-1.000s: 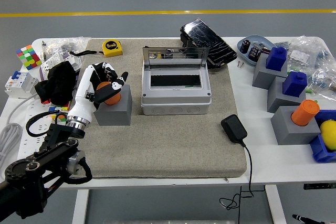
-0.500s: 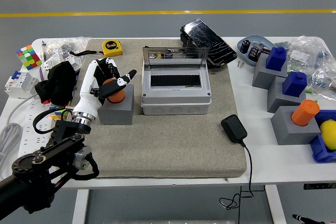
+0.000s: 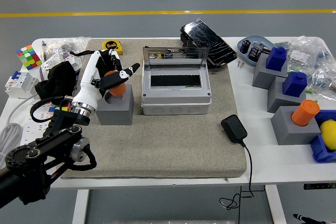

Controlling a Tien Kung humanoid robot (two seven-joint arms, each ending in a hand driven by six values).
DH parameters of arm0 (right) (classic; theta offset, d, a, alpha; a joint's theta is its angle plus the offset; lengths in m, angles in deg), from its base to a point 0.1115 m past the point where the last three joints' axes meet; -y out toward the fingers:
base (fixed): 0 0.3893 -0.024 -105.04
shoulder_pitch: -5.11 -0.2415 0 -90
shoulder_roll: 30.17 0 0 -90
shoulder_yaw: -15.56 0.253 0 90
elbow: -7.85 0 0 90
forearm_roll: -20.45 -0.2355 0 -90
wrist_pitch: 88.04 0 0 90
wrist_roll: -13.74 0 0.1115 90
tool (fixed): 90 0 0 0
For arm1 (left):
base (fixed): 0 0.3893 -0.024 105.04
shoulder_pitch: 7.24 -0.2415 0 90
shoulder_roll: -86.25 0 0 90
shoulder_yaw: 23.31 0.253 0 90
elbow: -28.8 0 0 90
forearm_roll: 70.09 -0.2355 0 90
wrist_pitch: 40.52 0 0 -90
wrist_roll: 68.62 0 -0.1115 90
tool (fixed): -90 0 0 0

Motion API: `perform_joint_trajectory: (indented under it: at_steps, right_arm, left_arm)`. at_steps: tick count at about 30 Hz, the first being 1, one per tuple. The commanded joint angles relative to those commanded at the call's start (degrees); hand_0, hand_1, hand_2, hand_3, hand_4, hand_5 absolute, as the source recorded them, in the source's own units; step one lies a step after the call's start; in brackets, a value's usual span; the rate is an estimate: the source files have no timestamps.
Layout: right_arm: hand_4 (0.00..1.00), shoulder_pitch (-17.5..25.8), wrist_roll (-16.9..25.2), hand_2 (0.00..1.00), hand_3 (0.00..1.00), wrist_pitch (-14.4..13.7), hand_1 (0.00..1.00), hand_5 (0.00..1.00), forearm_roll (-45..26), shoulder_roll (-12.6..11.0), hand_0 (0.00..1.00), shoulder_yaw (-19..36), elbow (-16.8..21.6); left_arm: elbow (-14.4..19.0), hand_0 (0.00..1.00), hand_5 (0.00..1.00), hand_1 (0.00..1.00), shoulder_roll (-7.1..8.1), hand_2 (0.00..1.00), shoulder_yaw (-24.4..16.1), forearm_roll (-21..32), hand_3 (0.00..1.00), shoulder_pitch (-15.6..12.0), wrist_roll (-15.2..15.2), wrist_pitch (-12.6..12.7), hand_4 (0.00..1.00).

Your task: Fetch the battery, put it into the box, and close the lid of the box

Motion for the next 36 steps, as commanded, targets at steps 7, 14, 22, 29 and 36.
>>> perform_joint_trajectory:
  at_steps: [7,14,22,29,36]
  right_arm:
    - [0.904,-0.2,0.0,0.676,0.557,0.0,0.667,0.504,-0.2,-0.2,0.666,-0.8,0.0]
    - [0.903,-0.6,0.0,0.676,0.555,0.0,0.666,0.505,-0.6,-0.2,0.667,-1.9,0.1]
    - [0.904,-0.8,0.0,0.676,0.555,-0.1,0.666,0.506,-1.4,-0.3,0.667,-3.6,0.2]
    - [0.902,-0.7,-0.1,0.676,0.556,-0.1,0.666,0.507,-1.6,-0.3,0.667,-4.4,0.2]
    - [0.902,-0.7,-0.1,0.676,0.555,-0.1,0.666,0.507,-0.9,-0.3,0.668,-3.7,0.7]
  left_arm:
    - [6.0,0.035,0.002,0.002,-0.76,0.154,2.4,-0.9,0.168,4.9,-1.1,1.3,0.945]
    - [4.0,0.035,0.002,0.002,-4.82,0.158,10.0,-5.0,0.172,12.6,-4.1,2.3,0.96]
    - [-3.3,0.035,0.002,0.002,-9.11,0.157,18.5,-3.4,0.172,19.3,-3.7,2.1,0.959]
    - [-10.4,0.032,0.002,0.002,-12.24,0.158,22.7,-5.2,0.174,21.5,-1.9,3.0,0.968]
    - [-15.9,0.03,0.002,0.002,-14.85,0.159,25.6,-7.4,0.173,23.2,-1.1,3.9,0.965]
